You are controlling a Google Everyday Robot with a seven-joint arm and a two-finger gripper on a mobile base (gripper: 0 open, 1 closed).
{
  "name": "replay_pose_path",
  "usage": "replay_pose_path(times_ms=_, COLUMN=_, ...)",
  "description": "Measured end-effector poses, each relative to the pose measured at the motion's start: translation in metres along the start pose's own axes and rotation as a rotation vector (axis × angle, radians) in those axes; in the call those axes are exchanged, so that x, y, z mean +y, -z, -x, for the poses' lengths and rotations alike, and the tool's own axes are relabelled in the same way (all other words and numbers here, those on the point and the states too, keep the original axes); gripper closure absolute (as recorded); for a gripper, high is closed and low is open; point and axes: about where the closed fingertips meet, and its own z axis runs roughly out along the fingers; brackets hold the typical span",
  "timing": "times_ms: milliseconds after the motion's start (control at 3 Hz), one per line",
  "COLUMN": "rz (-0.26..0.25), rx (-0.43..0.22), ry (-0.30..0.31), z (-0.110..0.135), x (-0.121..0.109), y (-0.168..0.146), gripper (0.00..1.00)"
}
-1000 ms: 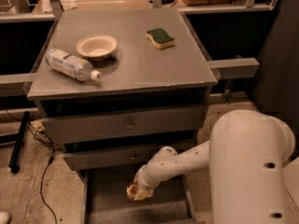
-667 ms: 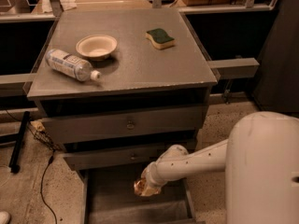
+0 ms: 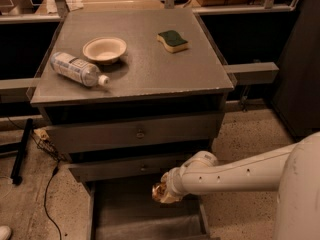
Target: Pick orange can from bottom drawer and place on counter
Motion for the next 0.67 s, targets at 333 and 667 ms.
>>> replay_pose_path(times_ms=333, rz=-0.001, rx=0.0, ry=0.003, z=0.001, x=0.0, y=0.001, gripper=1.0)
replay_pose_path(times_ms=667, rz=-0.017, rx=0.012, ry=0.006, z=0.003, x=-0.006, y=0.016, gripper=1.0)
